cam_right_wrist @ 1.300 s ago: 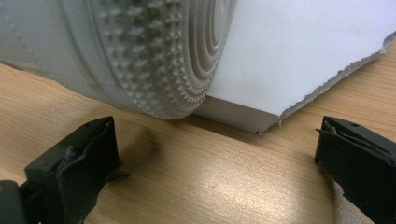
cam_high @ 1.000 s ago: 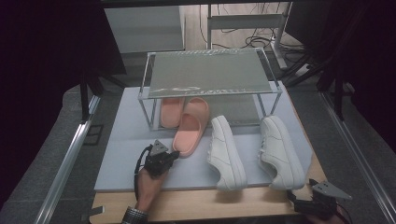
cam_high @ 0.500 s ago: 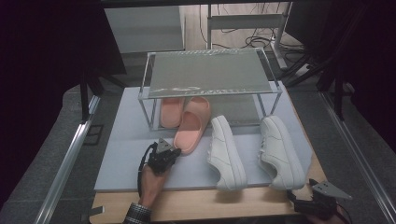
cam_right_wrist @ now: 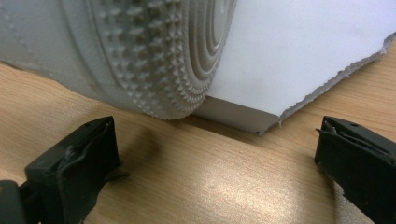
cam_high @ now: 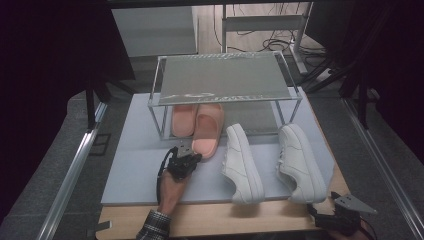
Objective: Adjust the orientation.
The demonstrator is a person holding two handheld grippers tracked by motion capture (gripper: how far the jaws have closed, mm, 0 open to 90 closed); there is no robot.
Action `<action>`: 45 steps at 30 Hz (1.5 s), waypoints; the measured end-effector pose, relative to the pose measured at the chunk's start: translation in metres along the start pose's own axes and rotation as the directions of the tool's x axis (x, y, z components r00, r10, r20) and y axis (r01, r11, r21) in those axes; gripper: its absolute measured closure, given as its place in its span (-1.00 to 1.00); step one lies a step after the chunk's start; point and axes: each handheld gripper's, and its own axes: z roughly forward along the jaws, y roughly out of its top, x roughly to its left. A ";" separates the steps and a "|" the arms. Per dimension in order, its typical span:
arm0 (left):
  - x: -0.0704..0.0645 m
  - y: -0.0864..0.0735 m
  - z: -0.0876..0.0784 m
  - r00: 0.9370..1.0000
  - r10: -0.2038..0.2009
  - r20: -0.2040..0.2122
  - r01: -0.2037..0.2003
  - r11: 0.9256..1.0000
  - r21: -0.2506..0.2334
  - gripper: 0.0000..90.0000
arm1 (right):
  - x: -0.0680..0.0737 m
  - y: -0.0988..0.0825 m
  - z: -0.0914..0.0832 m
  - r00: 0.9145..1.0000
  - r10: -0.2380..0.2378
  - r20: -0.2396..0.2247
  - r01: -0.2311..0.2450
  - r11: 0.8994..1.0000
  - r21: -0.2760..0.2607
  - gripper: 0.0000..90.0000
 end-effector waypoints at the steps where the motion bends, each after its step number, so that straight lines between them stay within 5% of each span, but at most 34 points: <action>1: -0.001 0.002 0.000 1.000 0.000 0.001 0.000 1.000 -0.004 0.98 | 0.000 0.000 0.000 1.000 0.000 0.000 0.000 1.000 0.000 -1.00; 17: 0.002 0.022 0.014 1.000 -0.024 -0.011 0.024 1.000 -0.014 0.97 | 0.000 0.000 0.000 1.000 0.000 -0.001 0.000 1.000 -0.001 -1.00; 45: 0.016 0.049 0.051 0.993 -0.074 -0.093 0.074 0.997 0.001 0.98 | 0.000 0.000 0.000 1.000 -0.002 -0.002 0.002 1.000 -0.002 -1.00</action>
